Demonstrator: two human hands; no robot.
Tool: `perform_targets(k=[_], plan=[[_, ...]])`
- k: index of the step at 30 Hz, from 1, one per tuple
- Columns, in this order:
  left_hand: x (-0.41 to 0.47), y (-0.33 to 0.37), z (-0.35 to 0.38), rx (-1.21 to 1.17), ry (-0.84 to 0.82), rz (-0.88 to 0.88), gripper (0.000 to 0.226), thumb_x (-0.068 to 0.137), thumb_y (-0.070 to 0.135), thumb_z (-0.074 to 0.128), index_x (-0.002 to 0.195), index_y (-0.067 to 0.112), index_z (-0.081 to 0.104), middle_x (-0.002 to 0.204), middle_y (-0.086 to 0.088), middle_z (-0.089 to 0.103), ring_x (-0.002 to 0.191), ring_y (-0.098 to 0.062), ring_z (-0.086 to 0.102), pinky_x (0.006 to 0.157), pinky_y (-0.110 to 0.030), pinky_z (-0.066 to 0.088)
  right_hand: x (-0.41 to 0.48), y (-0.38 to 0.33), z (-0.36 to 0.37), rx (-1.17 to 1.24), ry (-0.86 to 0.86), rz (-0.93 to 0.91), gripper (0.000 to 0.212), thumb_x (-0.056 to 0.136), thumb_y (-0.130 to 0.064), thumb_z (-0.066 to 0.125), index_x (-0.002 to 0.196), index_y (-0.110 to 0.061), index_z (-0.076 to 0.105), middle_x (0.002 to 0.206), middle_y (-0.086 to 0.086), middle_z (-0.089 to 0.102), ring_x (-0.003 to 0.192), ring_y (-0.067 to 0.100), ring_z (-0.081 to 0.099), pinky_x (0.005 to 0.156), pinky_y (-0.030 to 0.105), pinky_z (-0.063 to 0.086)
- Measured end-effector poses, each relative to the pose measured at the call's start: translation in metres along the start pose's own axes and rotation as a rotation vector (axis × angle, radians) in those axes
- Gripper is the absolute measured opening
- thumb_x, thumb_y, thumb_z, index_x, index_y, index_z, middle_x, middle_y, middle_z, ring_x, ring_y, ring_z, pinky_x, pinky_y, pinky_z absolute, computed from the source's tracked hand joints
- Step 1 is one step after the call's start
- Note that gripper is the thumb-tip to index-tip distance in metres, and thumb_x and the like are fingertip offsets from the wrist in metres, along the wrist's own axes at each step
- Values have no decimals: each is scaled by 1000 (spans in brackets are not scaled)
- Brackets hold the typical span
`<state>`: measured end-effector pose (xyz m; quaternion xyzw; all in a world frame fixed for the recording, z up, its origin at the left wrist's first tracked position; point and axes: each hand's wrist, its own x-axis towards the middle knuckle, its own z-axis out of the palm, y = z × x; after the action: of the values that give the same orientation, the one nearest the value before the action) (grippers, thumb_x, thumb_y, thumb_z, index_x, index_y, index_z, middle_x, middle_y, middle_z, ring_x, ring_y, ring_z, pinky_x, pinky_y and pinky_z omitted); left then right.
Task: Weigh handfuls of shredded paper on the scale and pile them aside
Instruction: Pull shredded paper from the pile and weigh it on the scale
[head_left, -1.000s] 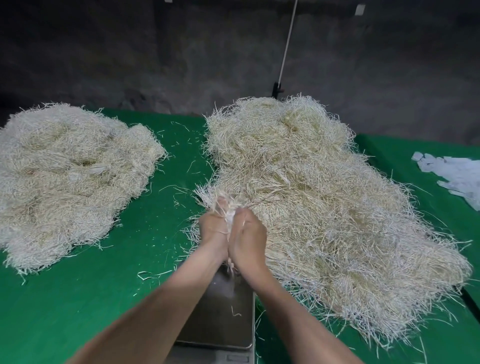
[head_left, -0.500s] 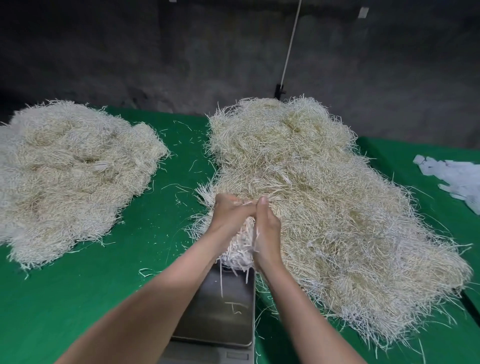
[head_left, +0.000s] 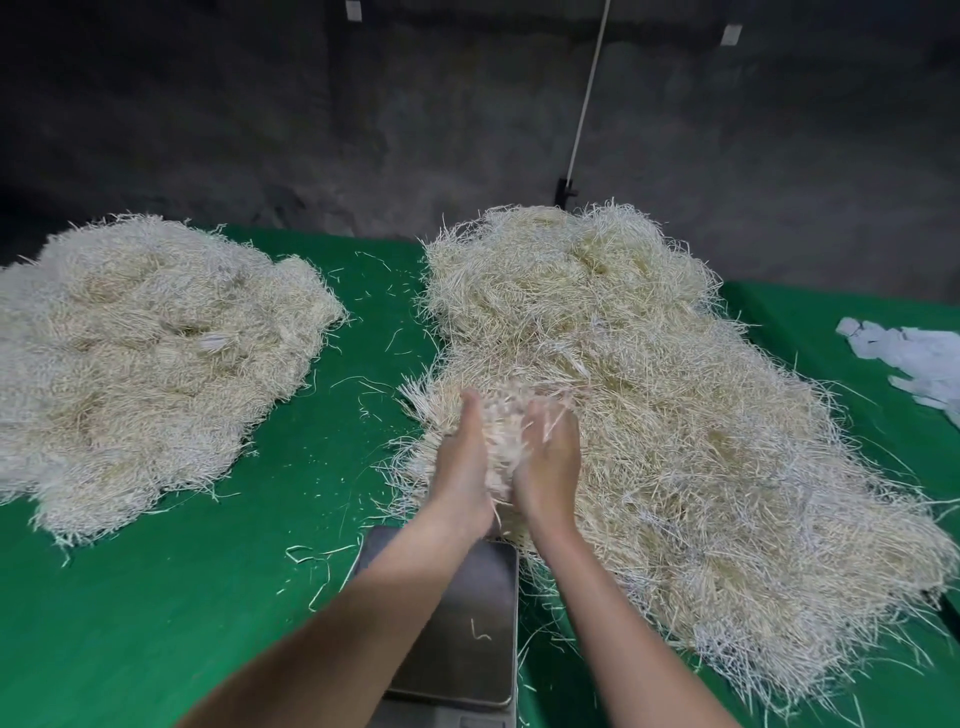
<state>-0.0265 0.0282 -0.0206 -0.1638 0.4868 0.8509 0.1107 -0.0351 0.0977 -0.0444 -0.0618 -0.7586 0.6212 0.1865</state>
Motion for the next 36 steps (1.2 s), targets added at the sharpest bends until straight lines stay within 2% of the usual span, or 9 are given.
perform_targets(k=[4, 9, 13, 16, 22, 25, 28, 32, 36], plan=[[24, 12, -1, 15, 355, 143, 47, 86, 53, 60, 94, 7, 65, 70, -2, 67, 73, -26, 66, 78, -37, 53, -32, 5, 13, -203, -56, -240, 33, 93, -45, 29, 92, -19, 49, 96, -9, 43, 88, -9, 44, 77, 11, 35], [11, -16, 8, 181, 264, 90, 47, 90, 50, 55, 109, 7, 58, 88, -4, 62, 88, -20, 64, 75, -29, 51, 6, -4, -7, -123, 73, -111, 42, 101, -19, 38, 60, -17, 42, 56, -3, 41, 50, 11, 32, 49, 22, 24], [14, 13, 7, 9, 282, 165, 24, 98, 21, 51, 77, 10, 57, 51, 0, 49, 34, -9, 47, 34, -17, 34, -15, -10, 12, -208, 13, -210, 47, 100, -23, 39, 54, -28, 39, 47, -10, 36, 42, 3, 30, 45, 17, 22], [-4, -7, 11, 181, 203, 107, 30, 97, 40, 49, 76, 18, 51, 55, 4, 49, 40, -7, 53, 37, -19, 39, 17, -17, -12, -7, -14, -22, 46, 101, -19, 42, 57, -7, 48, 51, 2, 41, 44, 12, 33, 44, 21, 27], [10, 6, -3, 62, 265, 185, 35, 99, 9, 42, 66, 13, 52, 44, 4, 44, 35, -6, 42, 36, -16, 32, -22, -14, 17, -145, -25, -112, 45, 97, -24, 42, 53, -29, 36, 43, -11, 36, 40, 2, 30, 45, 18, 22], [4, -7, -2, 202, 192, 80, 16, 100, 32, 44, 91, 22, 53, 72, 5, 49, 71, -8, 49, 73, -29, 46, -3, -10, 1, -14, -17, -19, 32, 97, -23, 47, 65, -22, 41, 61, -7, 43, 53, 6, 36, 54, 24, 31], [7, -2, -11, 318, 221, 191, 41, 97, 42, 45, 127, 13, 47, 126, -4, 51, 120, -20, 47, 103, -42, 37, 4, -11, -11, 196, -138, 143, 13, 94, -19, 50, 106, -25, 47, 114, 0, 51, 99, 9, 47, 90, 28, 36], [10, -4, -20, 586, 220, 508, 28, 96, 35, 49, 115, 14, 44, 96, 4, 56, 78, -2, 52, 62, -9, 42, 2, -12, -13, 465, -379, 241, 63, 86, -56, 46, 144, -33, 32, 149, -10, 31, 135, 9, 31, 112, 39, 22], [9, -7, -7, 546, 115, 406, 31, 94, 23, 56, 120, 10, 43, 91, 11, 56, 78, -1, 56, 54, -7, 41, -6, -16, 2, 107, -247, 49, 32, 94, -50, 44, 112, -31, 61, 114, -18, 61, 113, 2, 56, 85, 10, 46]])
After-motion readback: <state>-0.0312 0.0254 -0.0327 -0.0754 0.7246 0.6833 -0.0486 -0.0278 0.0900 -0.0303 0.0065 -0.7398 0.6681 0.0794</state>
